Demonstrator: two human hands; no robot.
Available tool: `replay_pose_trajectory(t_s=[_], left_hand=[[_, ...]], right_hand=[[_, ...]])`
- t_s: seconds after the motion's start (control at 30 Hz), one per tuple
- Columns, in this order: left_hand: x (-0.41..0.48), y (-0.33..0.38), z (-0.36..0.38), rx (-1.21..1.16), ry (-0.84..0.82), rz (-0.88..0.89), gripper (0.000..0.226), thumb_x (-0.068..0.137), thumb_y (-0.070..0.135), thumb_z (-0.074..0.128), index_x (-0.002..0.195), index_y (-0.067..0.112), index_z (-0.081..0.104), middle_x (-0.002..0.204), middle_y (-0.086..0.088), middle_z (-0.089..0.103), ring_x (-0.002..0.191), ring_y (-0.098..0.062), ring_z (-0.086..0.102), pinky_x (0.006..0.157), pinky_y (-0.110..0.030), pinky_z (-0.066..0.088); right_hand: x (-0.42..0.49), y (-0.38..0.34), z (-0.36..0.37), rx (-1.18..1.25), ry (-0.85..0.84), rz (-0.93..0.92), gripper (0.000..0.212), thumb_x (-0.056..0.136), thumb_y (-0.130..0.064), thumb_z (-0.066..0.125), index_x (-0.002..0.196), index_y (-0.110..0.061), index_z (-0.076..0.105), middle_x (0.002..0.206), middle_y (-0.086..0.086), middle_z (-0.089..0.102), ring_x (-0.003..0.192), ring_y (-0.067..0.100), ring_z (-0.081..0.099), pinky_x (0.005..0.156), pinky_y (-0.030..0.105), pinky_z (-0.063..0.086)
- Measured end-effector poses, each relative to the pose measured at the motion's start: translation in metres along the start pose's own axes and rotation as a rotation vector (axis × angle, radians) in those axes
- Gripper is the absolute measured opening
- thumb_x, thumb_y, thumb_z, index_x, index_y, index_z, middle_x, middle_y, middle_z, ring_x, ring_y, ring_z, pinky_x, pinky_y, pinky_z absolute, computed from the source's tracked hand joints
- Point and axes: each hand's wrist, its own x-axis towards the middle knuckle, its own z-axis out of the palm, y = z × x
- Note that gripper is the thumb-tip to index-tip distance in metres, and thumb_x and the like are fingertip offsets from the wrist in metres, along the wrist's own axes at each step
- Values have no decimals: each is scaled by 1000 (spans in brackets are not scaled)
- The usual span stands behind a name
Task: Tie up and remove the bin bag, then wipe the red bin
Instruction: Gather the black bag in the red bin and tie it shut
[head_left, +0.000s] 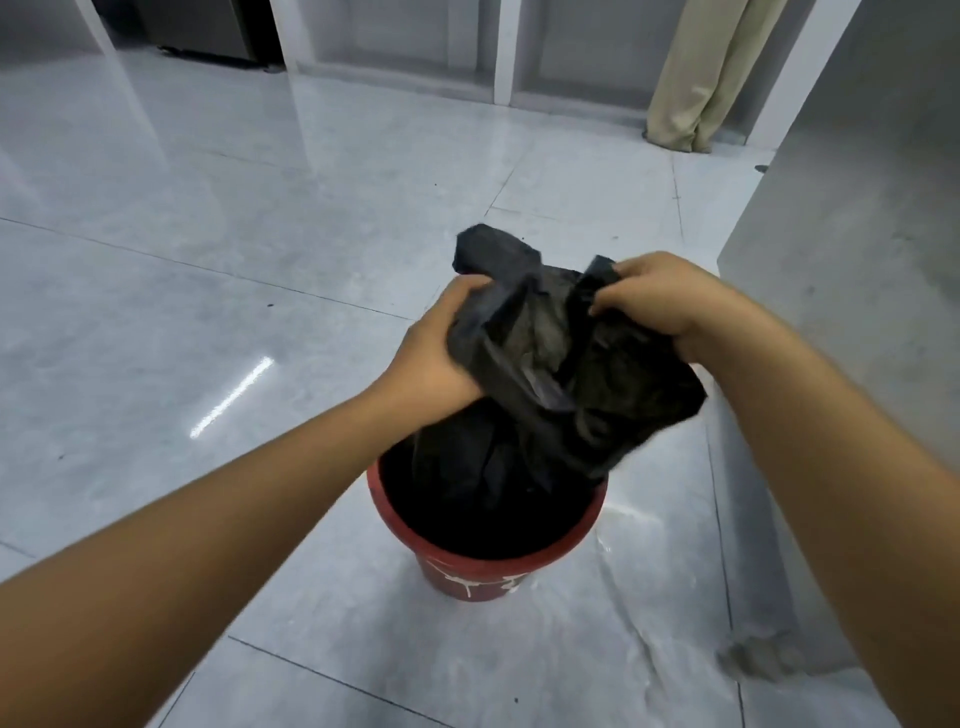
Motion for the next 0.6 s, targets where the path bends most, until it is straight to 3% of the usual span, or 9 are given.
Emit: replay_pose_trajectory(t_s=[0.07, 0.13, 0.2, 0.27, 0.3, 0.37, 0.43, 0.53, 0.6], left_hand=[[15, 0, 12, -62, 55, -49, 29, 62, 27, 66, 90, 25, 57, 80, 13, 60, 71, 1, 54, 73, -14, 44], [28, 3, 17, -92, 19, -73, 43, 64, 16, 65, 101, 21, 43, 80, 12, 52, 65, 2, 50, 59, -3, 42], [37, 9, 22, -106, 6, -153, 53, 70, 18, 67, 111, 25, 33, 84, 9, 51, 66, 4, 50, 53, -3, 44], [42, 13, 24, -144, 100, -214, 34, 82, 14, 61, 114, 14, 50, 75, 2, 56, 55, 7, 54, 49, -1, 41], [41, 14, 23, -203, 161, -250, 24, 81, 15, 61, 104, 12, 61, 64, 2, 60, 49, 8, 57, 49, 0, 41], [32, 16, 17, -306, 215, -318, 13, 64, 22, 66, 76, 27, 68, 54, 11, 68, 52, 3, 64, 53, -11, 52], [26, 17, 10, -334, 241, -375, 16, 59, 19, 68, 74, 24, 69, 73, 4, 74, 74, -15, 71, 68, -30, 60], [26, 28, 2, -319, 238, -362, 17, 67, 12, 70, 83, 18, 69, 88, -4, 73, 86, -22, 69, 82, -38, 58], [29, 37, 1, -239, 188, -282, 19, 66, 11, 73, 84, 16, 67, 89, -5, 71, 85, -21, 67, 82, -38, 56]], right_hand=[[-4, -20, 10, -139, -76, -94, 15, 76, -8, 58, 85, -6, 70, 77, 18, 65, 68, 29, 62, 69, 41, 55], [-7, -39, 18, -288, -148, -199, 14, 78, -10, 53, 73, -7, 66, 68, 11, 60, 61, 26, 55, 57, 29, 46], [-8, -54, 24, -480, -207, -286, 19, 81, -10, 49, 67, -12, 61, 67, 5, 57, 62, 22, 53, 52, 25, 40], [-6, -60, 23, -527, -244, -348, 18, 82, -13, 50, 75, -15, 66, 75, 6, 64, 72, 23, 57, 59, 30, 47], [-6, -58, 18, -436, -241, -368, 17, 82, -16, 53, 80, -18, 70, 82, 5, 69, 77, 22, 61, 67, 33, 52], [-7, -38, -4, -84, -176, -406, 19, 81, -22, 62, 96, -26, 72, 95, -1, 73, 87, 15, 66, 79, 35, 54], [-19, 4, -30, 238, -95, -399, 39, 73, -32, 74, 111, -35, 66, 108, -8, 71, 99, 8, 66, 86, 33, 51], [-48, 74, -24, 127, -213, -196, 102, 39, -46, 91, 132, -42, 46, 131, -19, 56, 118, 5, 55, 98, 33, 45], [-51, 86, 14, 55, -373, -121, 109, 37, -50, 89, 133, -49, 37, 126, -39, 45, 114, -9, 49, 93, 17, 45]])
